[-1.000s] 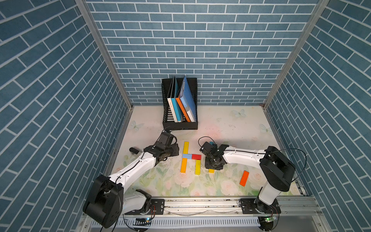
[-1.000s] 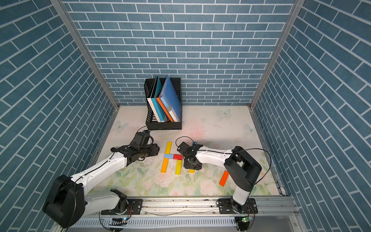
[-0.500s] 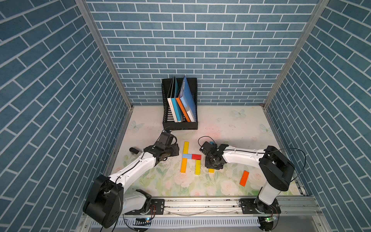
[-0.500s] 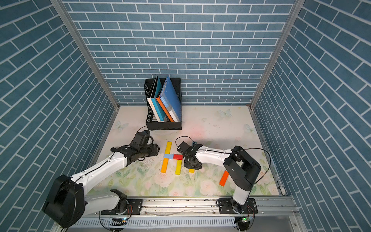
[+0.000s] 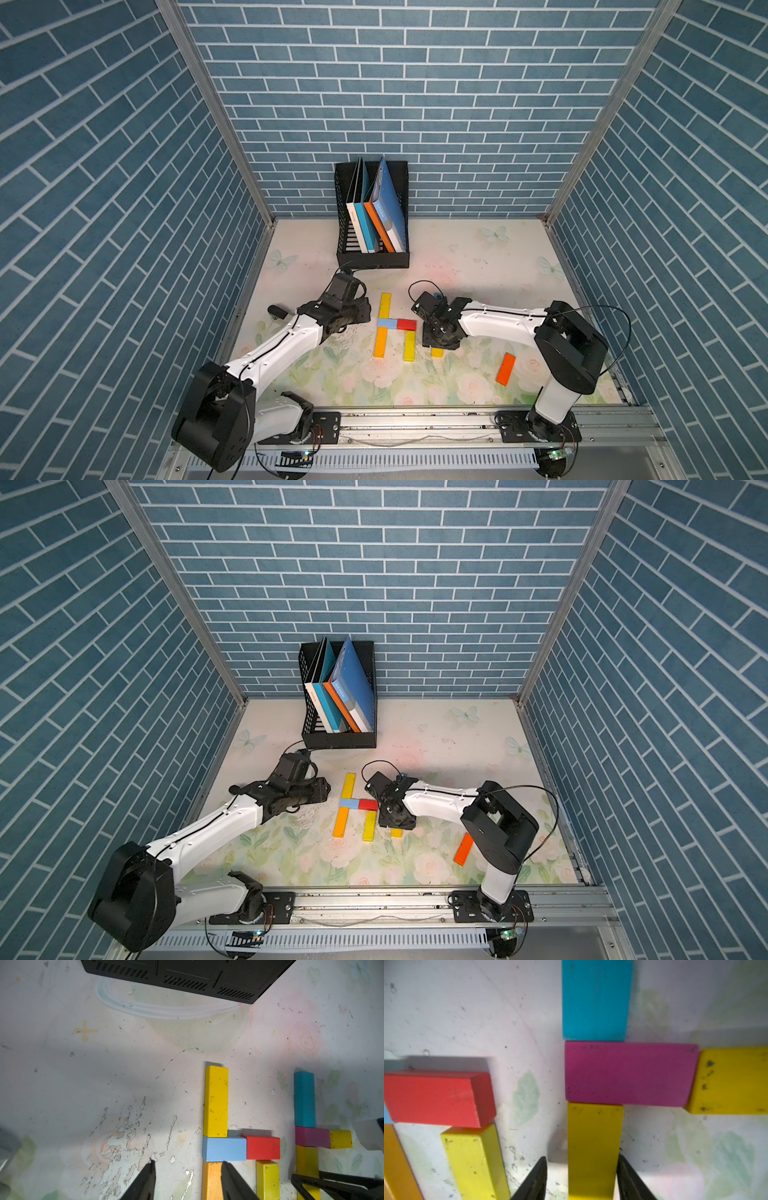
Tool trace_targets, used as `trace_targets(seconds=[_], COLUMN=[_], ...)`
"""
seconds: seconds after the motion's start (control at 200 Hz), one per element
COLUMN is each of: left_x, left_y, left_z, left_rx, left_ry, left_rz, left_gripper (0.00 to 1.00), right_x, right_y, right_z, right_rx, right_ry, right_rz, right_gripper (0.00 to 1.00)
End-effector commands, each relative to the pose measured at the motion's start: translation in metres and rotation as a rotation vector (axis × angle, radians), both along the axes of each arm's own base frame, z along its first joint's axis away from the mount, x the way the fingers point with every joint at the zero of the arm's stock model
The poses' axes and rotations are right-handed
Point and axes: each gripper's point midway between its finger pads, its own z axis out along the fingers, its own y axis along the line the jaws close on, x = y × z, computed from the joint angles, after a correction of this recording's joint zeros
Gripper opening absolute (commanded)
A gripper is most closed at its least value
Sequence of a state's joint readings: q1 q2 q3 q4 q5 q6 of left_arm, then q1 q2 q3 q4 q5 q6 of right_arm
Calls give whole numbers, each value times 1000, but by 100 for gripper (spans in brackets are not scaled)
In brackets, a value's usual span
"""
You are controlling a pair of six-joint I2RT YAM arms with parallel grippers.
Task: Assemble the letter h with building blocks
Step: Assemble the building block at the center of the board, then pick up the building block from the center of the board.
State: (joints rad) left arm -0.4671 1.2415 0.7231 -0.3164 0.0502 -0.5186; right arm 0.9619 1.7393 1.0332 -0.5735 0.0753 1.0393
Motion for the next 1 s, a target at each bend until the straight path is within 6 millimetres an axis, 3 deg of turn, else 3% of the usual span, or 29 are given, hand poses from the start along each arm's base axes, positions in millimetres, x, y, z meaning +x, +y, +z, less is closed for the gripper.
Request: trace_targets(seconds=[0.0,0.15,0.295,0.425,0.57,0.655,0.995], left_x=[-1,-1,-1,-1,-1,-1,-2], left_y=[1,1,2,1,1,1,2], left_z=[2,3,2,3,4,4,3], left_rx=[-2,-3,-2,-1,-5,-4,0], left_ry=[-13,-15,-13,-14,-19,-18,-16], left_rz=[-9,-9,-8,-9,-8,-8,-8], left_gripper=[55,55,55,55,55,55,55], right_x=[-7,-6,5,5,-17,-33,-61], right_y=[-13,-15,-13,-49,-122,-151,-180], right_z=[-15,-12,33,65,43,30,-6], right_rx=[-68,-77,-48,-72,-94,-85,-86], right_ry=[38,33,-74,-138,-59,-27,67], right_rz=[-2,-6,-17,-99,-235,-292,-322], right_gripper=[48,56,65,73,76,77,60])
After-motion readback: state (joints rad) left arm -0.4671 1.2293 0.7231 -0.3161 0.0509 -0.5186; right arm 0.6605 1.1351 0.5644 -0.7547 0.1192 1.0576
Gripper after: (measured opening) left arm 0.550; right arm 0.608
